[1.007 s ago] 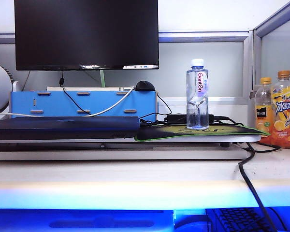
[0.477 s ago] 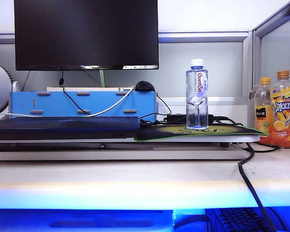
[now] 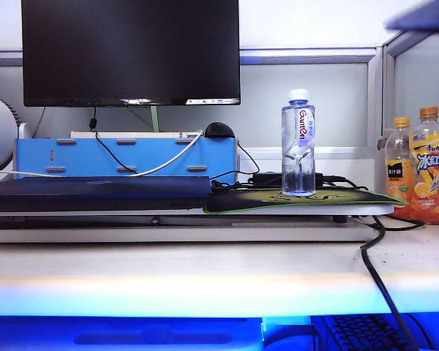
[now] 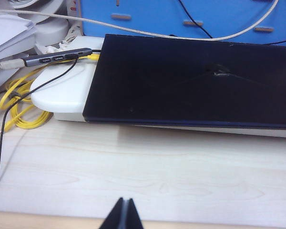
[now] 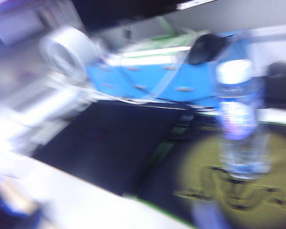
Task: Pick up the mineral water bottle and place it on the laptop.
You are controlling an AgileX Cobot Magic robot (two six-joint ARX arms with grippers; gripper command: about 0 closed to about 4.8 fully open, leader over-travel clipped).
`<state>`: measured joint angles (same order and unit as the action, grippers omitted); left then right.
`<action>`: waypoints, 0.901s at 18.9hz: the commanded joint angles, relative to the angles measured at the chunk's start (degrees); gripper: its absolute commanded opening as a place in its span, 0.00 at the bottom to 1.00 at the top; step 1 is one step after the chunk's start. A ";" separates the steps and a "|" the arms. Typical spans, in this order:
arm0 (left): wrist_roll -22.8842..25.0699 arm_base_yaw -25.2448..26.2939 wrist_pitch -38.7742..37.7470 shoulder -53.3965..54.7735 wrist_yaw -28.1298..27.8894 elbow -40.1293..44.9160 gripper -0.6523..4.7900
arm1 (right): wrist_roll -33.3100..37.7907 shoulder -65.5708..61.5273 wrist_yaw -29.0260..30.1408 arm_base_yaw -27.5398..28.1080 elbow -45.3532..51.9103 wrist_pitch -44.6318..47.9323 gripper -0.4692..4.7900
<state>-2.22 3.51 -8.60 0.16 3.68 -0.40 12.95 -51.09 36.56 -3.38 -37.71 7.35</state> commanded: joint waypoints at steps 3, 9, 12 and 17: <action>0.07 0.00 0.07 -0.11 0.20 0.00 0.12 | -21.14 -2.99 -26.62 -9.25 -0.68 -4.04 1.00; 0.07 0.00 0.07 -0.11 0.20 0.00 0.12 | -22.40 -19.15 -36.33 -13.14 -2.38 14.01 1.00; 0.07 0.00 0.07 -0.11 0.22 0.00 0.12 | -21.97 -31.10 -34.47 -13.53 -9.94 13.97 1.00; 0.07 0.00 0.04 -0.11 0.20 0.00 0.12 | -21.97 -42.36 -34.49 -13.79 -21.46 13.90 1.00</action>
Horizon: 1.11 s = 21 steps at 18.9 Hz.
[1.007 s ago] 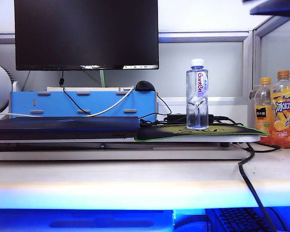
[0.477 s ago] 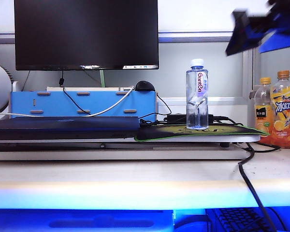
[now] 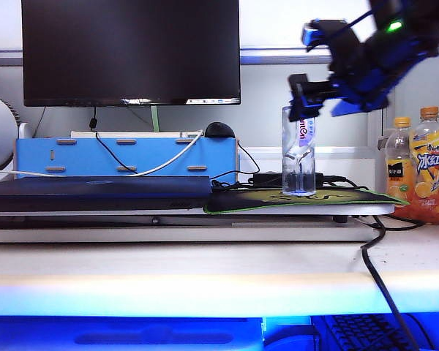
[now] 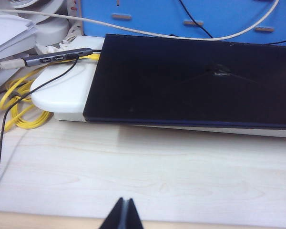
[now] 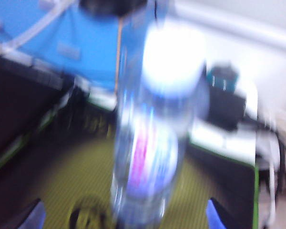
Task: Pick up the mineral water bottle and place it on the laptop.
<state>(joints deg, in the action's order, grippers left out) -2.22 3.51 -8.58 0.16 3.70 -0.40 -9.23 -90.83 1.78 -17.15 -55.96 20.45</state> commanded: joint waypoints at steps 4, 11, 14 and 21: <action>0.09 0.00 0.02 -0.11 0.17 0.00 0.12 | 0.20 -8.35 0.31 -0.02 -9.79 -0.22 1.00; 0.07 0.00 0.04 -0.11 0.17 0.00 0.12 | 0.22 -15.91 1.01 -0.04 -17.29 -2.82 1.00; 0.09 0.00 0.04 -0.11 0.17 0.00 0.12 | 0.20 -18.99 0.92 -0.04 -21.14 -5.70 1.00; 0.09 0.00 0.04 -0.11 0.17 0.00 0.12 | 0.20 -20.59 -3.52 -0.04 -23.52 -5.25 1.00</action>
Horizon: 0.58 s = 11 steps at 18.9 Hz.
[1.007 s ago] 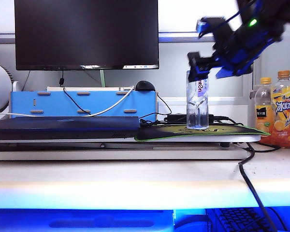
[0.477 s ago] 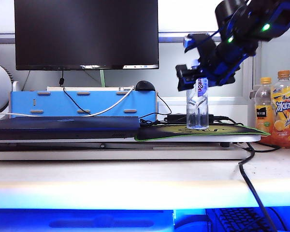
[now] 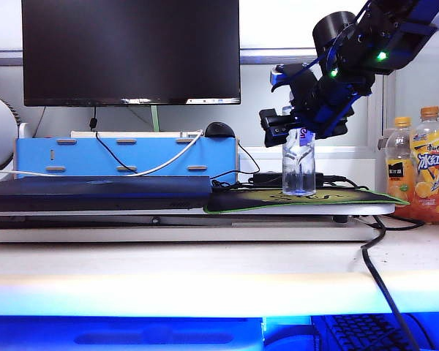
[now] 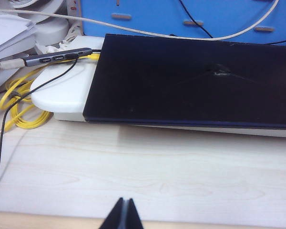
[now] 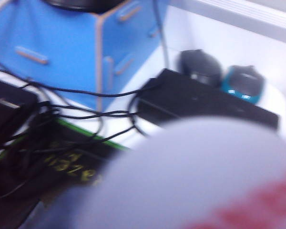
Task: Pick up the mineral water bottle and place it on the laptop.
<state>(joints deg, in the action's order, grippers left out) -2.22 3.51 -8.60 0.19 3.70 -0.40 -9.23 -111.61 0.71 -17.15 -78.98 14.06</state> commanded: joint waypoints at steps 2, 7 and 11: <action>0.09 0.00 0.04 -0.13 0.17 0.00 0.12 | 0.20 0.20 -5.79 -0.07 -0.48 1.01 1.00; 0.09 0.00 0.04 -0.13 0.17 0.00 0.12 | -0.26 0.20 -6.58 -0.79 -0.50 0.92 0.09; 0.07 0.00 0.07 -0.13 0.17 0.00 0.12 | -0.22 0.70 -3.28 -1.31 -0.87 4.57 0.09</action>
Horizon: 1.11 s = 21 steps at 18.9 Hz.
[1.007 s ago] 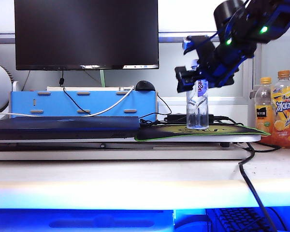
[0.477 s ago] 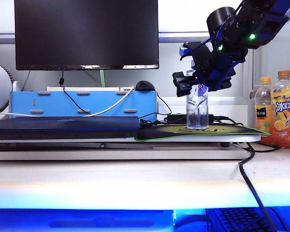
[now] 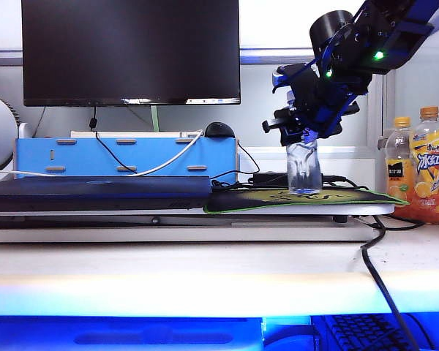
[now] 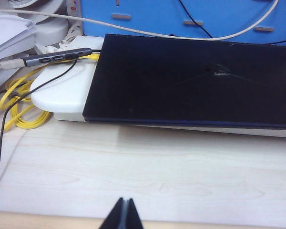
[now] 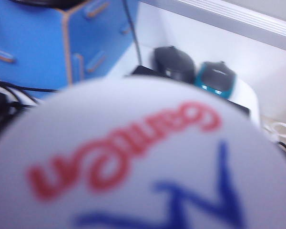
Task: Pick up the mineral water bottle and place it on the laptop.
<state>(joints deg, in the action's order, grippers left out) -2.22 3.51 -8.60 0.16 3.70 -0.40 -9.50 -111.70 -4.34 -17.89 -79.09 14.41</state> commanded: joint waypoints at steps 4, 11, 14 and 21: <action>0.09 0.00 0.07 -0.11 0.17 0.00 0.12 | 0.09 4.31 11.17 -3.04 -4.52 5.97 0.09; 0.09 0.00 0.07 -0.11 0.17 0.00 0.12 | 2.45 2.78 19.91 -11.93 -17.38 2.93 0.09; 0.09 0.00 0.04 -0.11 0.17 0.00 0.12 | 2.45 -2.62 19.71 -15.52 -21.62 0.59 0.09; 0.07 0.00 0.04 -0.11 0.17 0.00 0.12 | 2.89 -9.57 17.94 -19.28 -23.67 -1.40 0.09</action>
<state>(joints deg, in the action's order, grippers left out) -2.22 3.51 -8.60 0.19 3.68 -0.40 -6.90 -121.95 13.65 -36.58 -101.82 9.39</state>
